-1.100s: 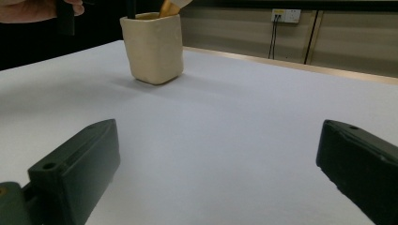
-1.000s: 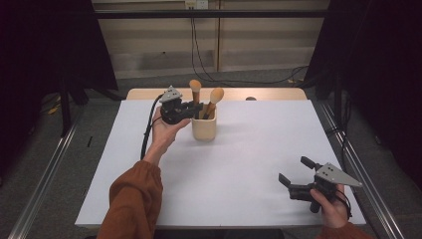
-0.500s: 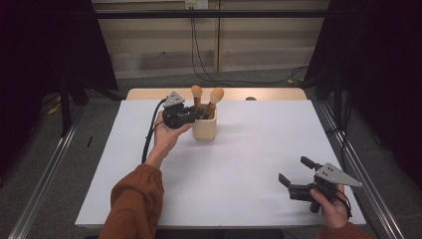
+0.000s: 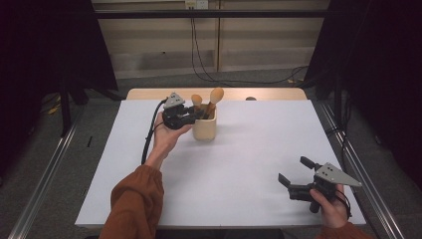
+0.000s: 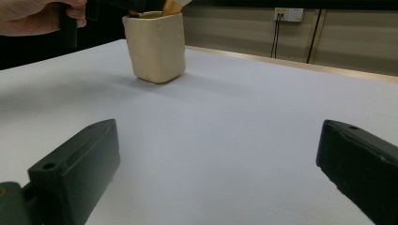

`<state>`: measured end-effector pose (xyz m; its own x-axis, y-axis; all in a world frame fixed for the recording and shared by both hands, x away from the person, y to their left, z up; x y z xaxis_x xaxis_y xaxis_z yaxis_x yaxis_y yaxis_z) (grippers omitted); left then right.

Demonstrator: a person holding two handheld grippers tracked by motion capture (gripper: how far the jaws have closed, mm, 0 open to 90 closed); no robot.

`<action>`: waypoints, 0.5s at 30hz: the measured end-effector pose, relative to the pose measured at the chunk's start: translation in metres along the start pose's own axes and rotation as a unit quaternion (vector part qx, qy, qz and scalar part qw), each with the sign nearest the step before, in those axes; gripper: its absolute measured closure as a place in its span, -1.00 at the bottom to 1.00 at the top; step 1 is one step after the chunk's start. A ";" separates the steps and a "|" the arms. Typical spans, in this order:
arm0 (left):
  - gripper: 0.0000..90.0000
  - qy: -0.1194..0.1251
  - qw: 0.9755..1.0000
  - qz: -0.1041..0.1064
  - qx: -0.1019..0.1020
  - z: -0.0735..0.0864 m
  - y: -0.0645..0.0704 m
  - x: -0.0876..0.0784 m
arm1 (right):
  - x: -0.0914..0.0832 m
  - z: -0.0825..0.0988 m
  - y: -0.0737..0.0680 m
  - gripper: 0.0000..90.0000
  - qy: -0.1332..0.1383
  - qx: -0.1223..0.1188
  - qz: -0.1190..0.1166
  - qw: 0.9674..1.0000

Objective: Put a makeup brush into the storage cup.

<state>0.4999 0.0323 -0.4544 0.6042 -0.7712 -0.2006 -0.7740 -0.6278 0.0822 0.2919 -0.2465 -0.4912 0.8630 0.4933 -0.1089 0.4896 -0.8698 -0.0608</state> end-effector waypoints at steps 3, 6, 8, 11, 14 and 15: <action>0.42 0.009 1.000 -0.004 -0.001 -0.002 -0.001 -0.002 | 0.000 0.000 0.000 -1.00 0.000 0.002 0.000 1.000; 0.21 0.008 1.000 -0.014 -0.003 -0.003 -0.005 -0.005 | 0.000 0.000 0.000 -1.00 0.000 0.001 0.000 1.000; 0.14 0.010 1.000 -0.017 -0.006 -0.004 -0.007 -0.007 | 0.000 0.000 0.001 -1.00 0.001 0.003 0.001 1.000; -0.01 0.012 1.000 -0.024 -0.005 -0.005 -0.009 -0.011 | 0.000 0.000 0.001 -1.00 0.001 0.005 0.002 1.000; -0.20 0.015 0.999 -0.028 -0.009 -0.005 -0.012 -0.014 | 0.000 0.001 0.002 -1.00 0.002 0.004 0.003 1.000; -0.23 0.017 0.999 -0.031 -0.008 -0.005 -0.014 -0.016 | 0.000 0.001 0.003 -1.00 0.002 0.003 0.003 1.000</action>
Point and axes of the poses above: each handheld gripper's, and its own axes: x roughly forward along the jaws, z roughly out of its underside, y roughly to its right, the point moved 10 cm from there along x, roughly forward along the jaws, and after that the axes turned 9 degrees about y, right-handed, at the moved point
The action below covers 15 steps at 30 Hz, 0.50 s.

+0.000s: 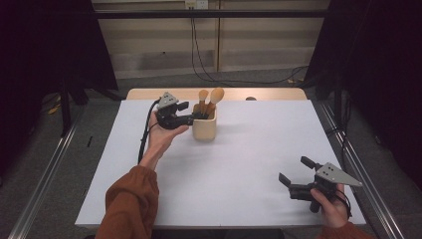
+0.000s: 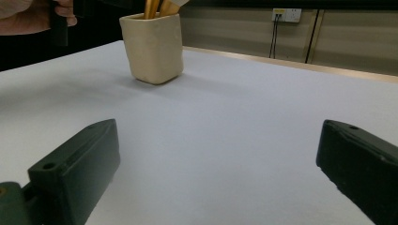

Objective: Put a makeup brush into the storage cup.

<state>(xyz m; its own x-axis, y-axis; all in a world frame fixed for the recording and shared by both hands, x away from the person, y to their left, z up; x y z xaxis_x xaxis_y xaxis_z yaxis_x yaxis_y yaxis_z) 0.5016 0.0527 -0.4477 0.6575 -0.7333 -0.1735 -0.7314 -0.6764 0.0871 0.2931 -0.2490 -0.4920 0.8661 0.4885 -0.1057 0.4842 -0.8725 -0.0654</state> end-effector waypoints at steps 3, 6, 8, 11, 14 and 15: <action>-0.46 0.003 1.000 -0.001 -0.010 -0.001 -0.002 -0.005 | 0.000 0.000 0.001 -1.00 0.000 0.001 0.001 1.000; -0.63 0.008 1.000 -0.004 -0.010 -0.003 -0.004 -0.010 | 0.002 0.000 0.000 -1.00 0.001 0.001 0.000 1.000; -0.80 0.010 1.000 -0.013 -0.010 -0.004 -0.005 -0.015 | 0.003 0.000 -0.001 -1.00 0.001 0.002 -0.002 1.000; -0.91 0.010 1.000 -0.011 -0.019 -0.004 -0.005 -0.022 | 0.003 -0.001 -0.001 -1.00 0.002 0.002 -0.002 1.000; -0.95 0.016 1.000 -0.006 -0.024 -0.006 -0.003 -0.028 | 0.003 -0.001 -0.001 -1.00 0.002 0.001 -0.003 1.000; -0.95 0.015 1.000 -0.006 -0.021 -0.005 -0.002 -0.029 | 0.004 -0.001 -0.001 -1.00 0.003 0.003 -0.002 1.000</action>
Point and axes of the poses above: each handheld gripper's, and its own axes: x roughly forward along the jaws, z roughly out of its underside, y roughly to its right, the point moved 10 cm from there along x, roughly forward along the jaws, and after that the axes turned 9 degrees about y, right-handed, at the moved point
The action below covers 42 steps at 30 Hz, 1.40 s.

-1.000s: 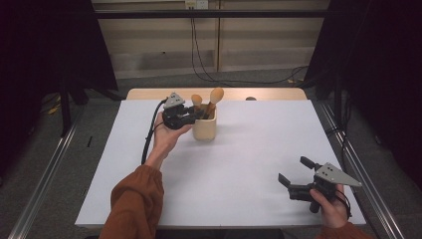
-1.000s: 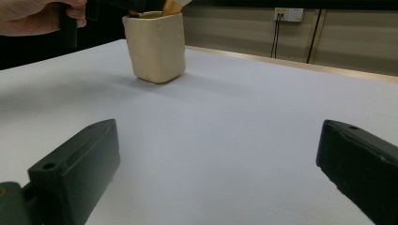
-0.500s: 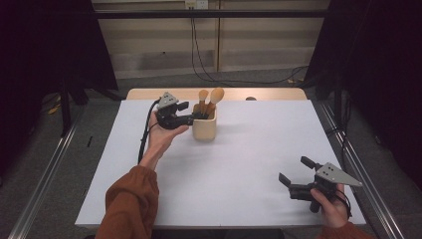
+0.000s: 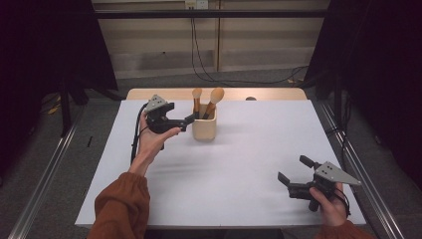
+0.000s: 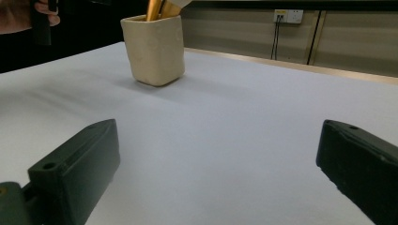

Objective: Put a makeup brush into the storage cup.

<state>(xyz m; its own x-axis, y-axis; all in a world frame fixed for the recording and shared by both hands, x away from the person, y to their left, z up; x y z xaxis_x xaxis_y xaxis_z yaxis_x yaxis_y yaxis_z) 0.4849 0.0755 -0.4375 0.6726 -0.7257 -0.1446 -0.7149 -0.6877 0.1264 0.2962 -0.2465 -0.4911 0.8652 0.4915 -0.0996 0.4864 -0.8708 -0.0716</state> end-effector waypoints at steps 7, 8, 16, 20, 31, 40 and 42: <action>-0.96 0.003 1.000 0.001 0.007 0.001 0.005 -0.012 | 0.002 -0.001 0.000 -1.00 0.001 0.002 0.000 1.000; -0.96 0.004 1.000 -0.001 0.005 0.001 0.006 -0.013 | 0.002 -0.001 -0.001 -1.00 0.002 0.002 0.000 1.000; -0.96 0.005 1.000 0.007 -0.001 0.005 0.014 -0.030 | 0.001 -0.002 -0.001 -1.00 0.004 -0.003 0.000 1.000; -0.96 0.005 1.000 -0.001 0.006 0.005 0.014 -0.040 | 0.000 -0.002 -0.001 -1.00 0.003 -0.004 0.002 1.000; -0.93 0.015 1.000 0.010 0.009 0.012 0.022 -0.069 | -0.001 -0.002 0.000 -1.00 0.002 -0.003 0.005 1.000; -0.94 0.008 1.000 -0.004 0.010 0.025 0.026 -0.095 | -0.001 -0.002 -0.002 -1.00 0.002 -0.002 0.003 1.000; -0.94 0.012 1.000 -0.001 0.009 0.025 0.028 -0.100 | 0.000 -0.002 -0.002 -1.00 0.002 -0.001 0.003 1.000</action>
Point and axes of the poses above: each handheld gripper's, and its own axes: x roughly forward along the jaws, z roughly out of its underside, y roughly to its right, the point moved 10 cm from there along x, roughly forward along the jaws, and after that the axes turned 9 degrees about y, right-handed, at the moved point
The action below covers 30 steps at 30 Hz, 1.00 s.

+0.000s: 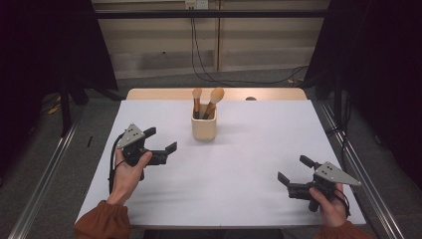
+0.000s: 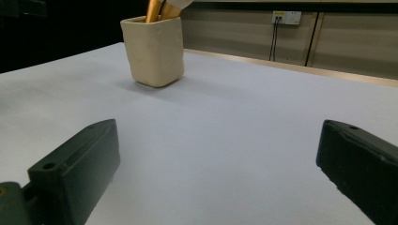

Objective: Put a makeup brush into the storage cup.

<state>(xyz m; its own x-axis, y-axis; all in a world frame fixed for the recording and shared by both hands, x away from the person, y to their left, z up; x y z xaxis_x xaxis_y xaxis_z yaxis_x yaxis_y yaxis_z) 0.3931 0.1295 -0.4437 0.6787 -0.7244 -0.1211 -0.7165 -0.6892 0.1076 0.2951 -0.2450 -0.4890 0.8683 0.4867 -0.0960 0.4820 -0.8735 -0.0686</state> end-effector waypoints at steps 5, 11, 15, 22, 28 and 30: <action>-0.94 -0.003 1.000 -0.008 0.003 0.006 -0.001 -0.013 | 0.000 0.000 0.001 -1.00 0.000 0.002 0.002 1.000; -0.94 -0.007 1.000 -0.027 0.010 0.015 -0.003 -0.033 | 0.000 0.000 0.001 -1.00 -0.001 0.003 0.002 1.000; -0.94 -0.010 0.999 -0.032 0.011 0.024 -0.004 -0.045 | -0.001 0.000 0.001 -1.00 -0.001 -0.004 0.002 1.000; -0.94 -0.013 0.999 -0.037 0.011 0.031 -0.004 -0.063 | -0.001 0.000 0.001 -1.00 -0.001 -0.002 0.002 1.000; -0.94 -0.014 0.999 -0.050 0.007 0.039 -0.005 -0.079 | -0.003 0.001 0.001 -1.00 0.001 0.001 0.005 1.000; -0.93 -0.011 0.999 -0.051 0.005 0.040 -0.005 -0.083 | -0.002 0.001 0.002 -1.00 0.000 0.003 0.007 1.000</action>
<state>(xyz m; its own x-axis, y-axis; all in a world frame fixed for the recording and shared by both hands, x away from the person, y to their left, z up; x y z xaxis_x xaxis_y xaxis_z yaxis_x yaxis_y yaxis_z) 0.3338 0.1932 -0.4741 0.7443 -0.6503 -0.1517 -0.6458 -0.7588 0.0842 0.2937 -0.2477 -0.4896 0.8751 0.4741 -0.0970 0.4688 -0.8803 -0.0730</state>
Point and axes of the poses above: each handheld gripper's, and its own axes: x roughly forward along the jaws, z roughly out of its underside, y roughly to its right, the point moved 10 cm from there along x, roughly forward along the jaws, and after that the axes turned 9 degrees about y, right-handed, at the moved point
